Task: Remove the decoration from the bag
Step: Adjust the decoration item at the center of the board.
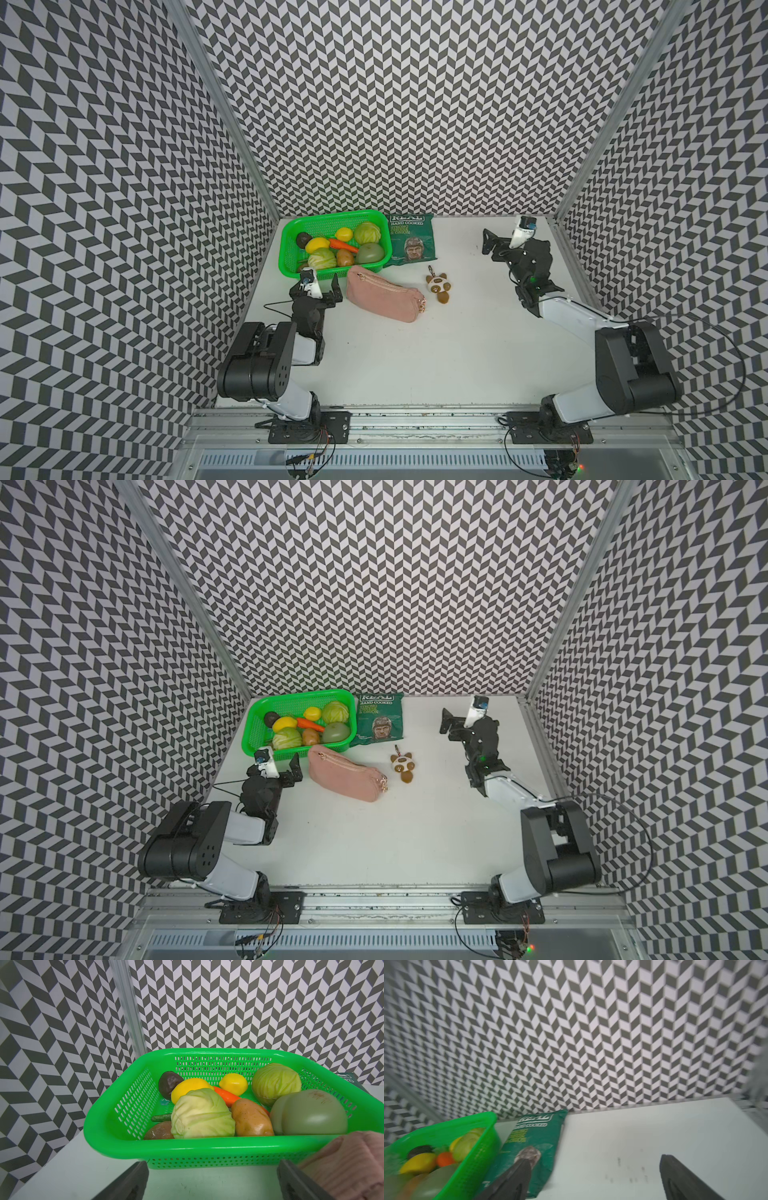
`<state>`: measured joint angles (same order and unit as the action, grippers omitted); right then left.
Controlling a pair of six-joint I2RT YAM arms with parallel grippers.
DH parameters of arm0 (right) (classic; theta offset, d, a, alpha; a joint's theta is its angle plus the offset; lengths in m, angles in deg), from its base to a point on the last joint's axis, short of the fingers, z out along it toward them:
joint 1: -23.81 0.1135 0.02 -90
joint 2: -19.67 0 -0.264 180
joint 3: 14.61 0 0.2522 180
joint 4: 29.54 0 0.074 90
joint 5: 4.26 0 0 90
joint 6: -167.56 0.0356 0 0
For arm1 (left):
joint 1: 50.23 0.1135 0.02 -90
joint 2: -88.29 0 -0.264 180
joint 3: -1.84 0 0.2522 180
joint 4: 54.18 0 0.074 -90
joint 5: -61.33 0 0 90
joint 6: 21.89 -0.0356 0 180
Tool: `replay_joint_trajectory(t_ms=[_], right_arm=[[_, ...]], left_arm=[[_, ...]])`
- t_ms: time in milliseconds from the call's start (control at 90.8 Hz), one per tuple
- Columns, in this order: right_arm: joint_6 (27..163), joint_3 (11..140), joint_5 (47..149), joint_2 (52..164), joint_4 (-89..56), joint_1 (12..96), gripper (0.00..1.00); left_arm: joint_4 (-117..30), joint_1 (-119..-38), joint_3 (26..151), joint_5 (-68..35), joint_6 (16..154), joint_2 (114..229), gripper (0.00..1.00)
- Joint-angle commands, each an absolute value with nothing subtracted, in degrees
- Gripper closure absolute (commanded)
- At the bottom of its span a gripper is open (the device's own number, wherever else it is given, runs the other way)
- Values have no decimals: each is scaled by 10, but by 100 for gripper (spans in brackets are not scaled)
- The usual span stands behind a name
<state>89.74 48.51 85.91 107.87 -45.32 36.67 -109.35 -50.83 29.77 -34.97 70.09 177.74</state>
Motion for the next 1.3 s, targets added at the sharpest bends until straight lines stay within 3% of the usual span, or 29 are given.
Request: replay_joint_trajectory(t_ms=[0,628,727,936,1234,1289], right_arm=[[914,534,901,1139,-327,419,2],[920,633,925,1340,-282,514,11],[922,618,927,1338,-286,527,14],[928,563,926,1318,-288,541,31],[940,444,893,1231,-298,541,32],[940,425,886,1210,-299,541,28]], left_arm=[[-1103,-508,307,-345,694,1771,0],[-1102,-508,307,-347,693,1772,0],[-1103,-508,307,-347,693,1772,0],[-1103,-508,307,-347,693,1772,0],[-1103,-508,306,-346,693,1771,0],[-1103,-508,306,-346,693,1771,0]])
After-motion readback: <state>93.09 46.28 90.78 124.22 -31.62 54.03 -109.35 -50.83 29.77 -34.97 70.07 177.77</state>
